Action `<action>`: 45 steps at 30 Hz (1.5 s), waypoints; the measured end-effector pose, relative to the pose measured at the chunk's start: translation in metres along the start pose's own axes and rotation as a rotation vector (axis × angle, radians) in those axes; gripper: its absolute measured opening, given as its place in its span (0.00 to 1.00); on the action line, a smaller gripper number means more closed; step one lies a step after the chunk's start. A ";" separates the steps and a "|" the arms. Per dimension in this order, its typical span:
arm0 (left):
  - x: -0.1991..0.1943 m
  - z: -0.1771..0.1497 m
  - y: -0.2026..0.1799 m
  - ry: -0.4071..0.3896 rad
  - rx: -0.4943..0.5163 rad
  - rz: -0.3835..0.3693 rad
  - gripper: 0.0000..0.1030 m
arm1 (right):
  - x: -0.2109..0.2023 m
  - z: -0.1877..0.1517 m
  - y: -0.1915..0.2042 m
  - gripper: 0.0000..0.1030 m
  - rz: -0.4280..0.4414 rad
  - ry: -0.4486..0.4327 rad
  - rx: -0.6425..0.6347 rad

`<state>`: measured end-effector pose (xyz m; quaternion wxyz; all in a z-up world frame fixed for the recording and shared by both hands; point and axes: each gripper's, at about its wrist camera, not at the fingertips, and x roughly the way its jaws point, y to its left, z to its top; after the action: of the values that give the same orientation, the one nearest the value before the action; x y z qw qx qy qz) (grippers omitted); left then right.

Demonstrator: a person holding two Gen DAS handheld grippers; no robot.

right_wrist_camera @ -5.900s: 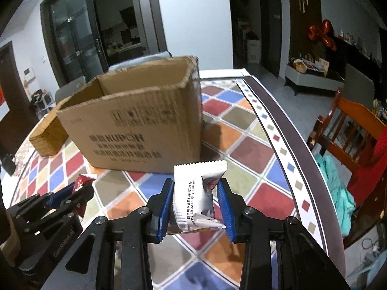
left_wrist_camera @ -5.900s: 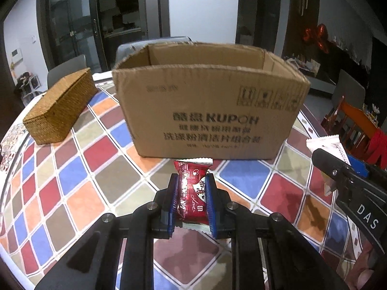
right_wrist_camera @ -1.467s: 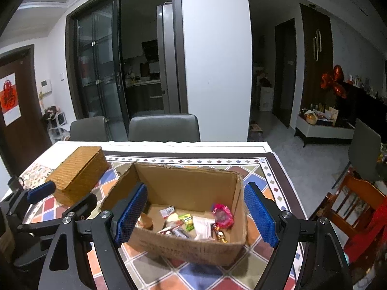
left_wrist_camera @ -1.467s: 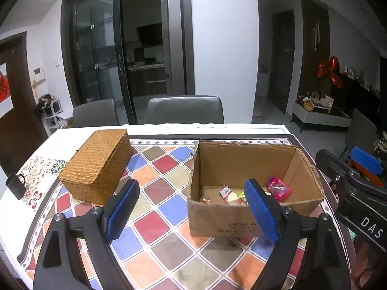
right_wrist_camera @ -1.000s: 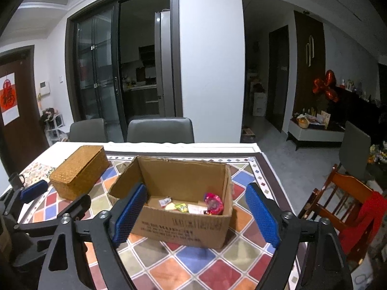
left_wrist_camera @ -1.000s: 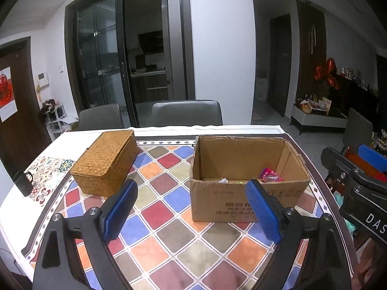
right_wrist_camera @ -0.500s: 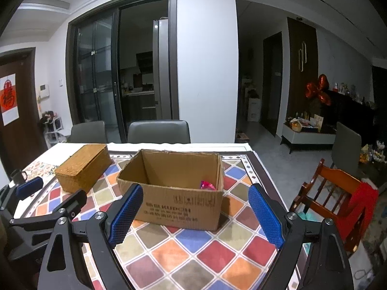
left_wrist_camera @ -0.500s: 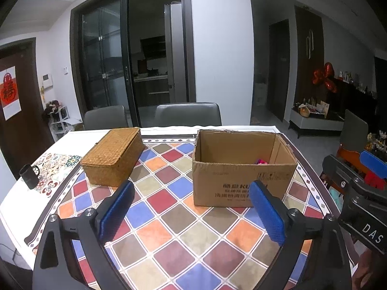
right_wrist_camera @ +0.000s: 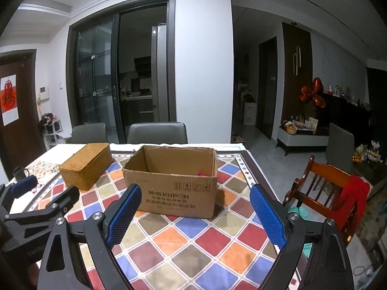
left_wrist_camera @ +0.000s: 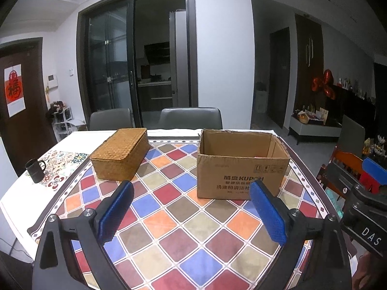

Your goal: Organize snacks

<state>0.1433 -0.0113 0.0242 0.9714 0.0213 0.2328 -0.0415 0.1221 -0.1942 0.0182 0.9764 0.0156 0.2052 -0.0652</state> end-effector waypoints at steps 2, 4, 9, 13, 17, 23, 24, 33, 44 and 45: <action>-0.007 -0.002 0.002 -0.007 0.000 0.000 0.95 | -0.006 -0.002 0.000 0.89 0.003 -0.002 0.003; -0.013 -0.005 0.005 -0.012 -0.004 0.001 0.95 | -0.012 -0.005 0.001 0.89 0.003 -0.006 0.002; -0.032 -0.011 0.014 -0.028 -0.022 0.013 0.98 | -0.028 -0.012 0.001 0.89 -0.001 -0.009 0.004; -0.045 -0.018 0.022 -0.032 -0.032 0.018 0.98 | -0.039 -0.021 0.005 0.89 -0.001 -0.002 -0.005; -0.055 -0.029 0.025 -0.032 -0.033 0.021 0.98 | -0.050 -0.032 0.008 0.89 0.007 0.005 -0.011; -0.068 -0.040 0.025 -0.020 -0.039 0.015 0.98 | -0.065 -0.039 0.005 0.89 0.014 -0.002 0.005; -0.071 -0.043 0.025 -0.021 -0.040 0.014 0.98 | -0.067 -0.039 0.004 0.89 0.015 -0.002 0.006; -0.083 -0.060 0.026 -0.001 -0.042 0.008 0.98 | -0.080 -0.051 0.000 0.89 0.020 0.025 0.025; -0.089 -0.066 0.027 0.001 -0.041 0.002 0.98 | -0.091 -0.056 0.000 0.89 0.006 0.013 0.016; -0.090 -0.066 0.027 0.000 -0.042 0.001 0.98 | -0.091 -0.057 -0.001 0.89 0.005 0.012 0.016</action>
<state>0.0358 0.0261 0.0066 0.9717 0.0012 0.2336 -0.0359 0.0170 -0.1805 0.0029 0.9752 0.0245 0.2104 -0.0644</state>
